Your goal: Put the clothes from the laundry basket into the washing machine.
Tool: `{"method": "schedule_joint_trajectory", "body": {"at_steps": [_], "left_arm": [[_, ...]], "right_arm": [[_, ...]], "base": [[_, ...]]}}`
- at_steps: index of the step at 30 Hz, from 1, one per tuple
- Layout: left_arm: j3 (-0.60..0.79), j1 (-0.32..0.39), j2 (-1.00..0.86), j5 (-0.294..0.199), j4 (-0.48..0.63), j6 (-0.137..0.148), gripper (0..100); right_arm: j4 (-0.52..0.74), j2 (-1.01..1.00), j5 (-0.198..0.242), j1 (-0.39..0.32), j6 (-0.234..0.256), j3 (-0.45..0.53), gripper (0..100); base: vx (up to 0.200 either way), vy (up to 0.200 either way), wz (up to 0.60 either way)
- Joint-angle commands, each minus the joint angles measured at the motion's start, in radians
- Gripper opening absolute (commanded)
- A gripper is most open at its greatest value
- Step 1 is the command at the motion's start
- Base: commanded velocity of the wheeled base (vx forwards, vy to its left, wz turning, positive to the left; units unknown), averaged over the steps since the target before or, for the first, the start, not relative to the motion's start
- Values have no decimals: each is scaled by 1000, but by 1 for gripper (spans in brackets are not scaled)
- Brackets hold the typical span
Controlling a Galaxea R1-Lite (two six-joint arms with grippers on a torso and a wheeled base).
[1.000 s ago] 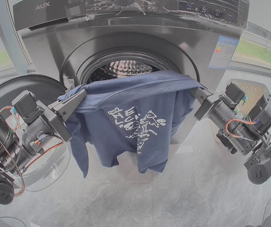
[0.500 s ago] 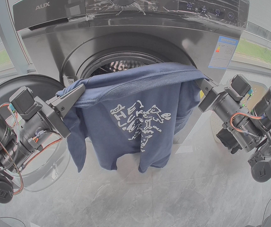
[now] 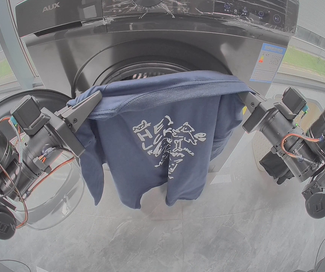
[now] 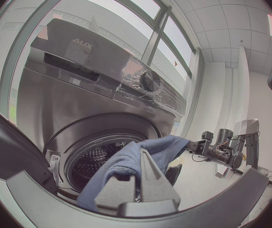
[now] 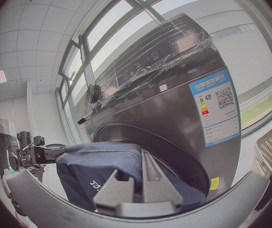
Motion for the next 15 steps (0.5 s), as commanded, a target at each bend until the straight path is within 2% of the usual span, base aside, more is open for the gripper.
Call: {"method": "schedule_joint_trajectory", "body": {"at_steps": [1, 7, 15], "left_arm": [[-7, -2, 13, -4, 0, 0, 0], [-29, -9, 21, -2, -2, 3, 0], [-47, -54, 61, 12, -3, 7, 0]], "right_arm": [[-1, -2, 0, 2, 0, 4, 0], [0, -8, -1, 3, 0, 17, 0], [8, -3, 0, 23, -3, 115, 0]], "base": [[0, 0, 0], [0, 0, 0], [0, 0, 0]]}}
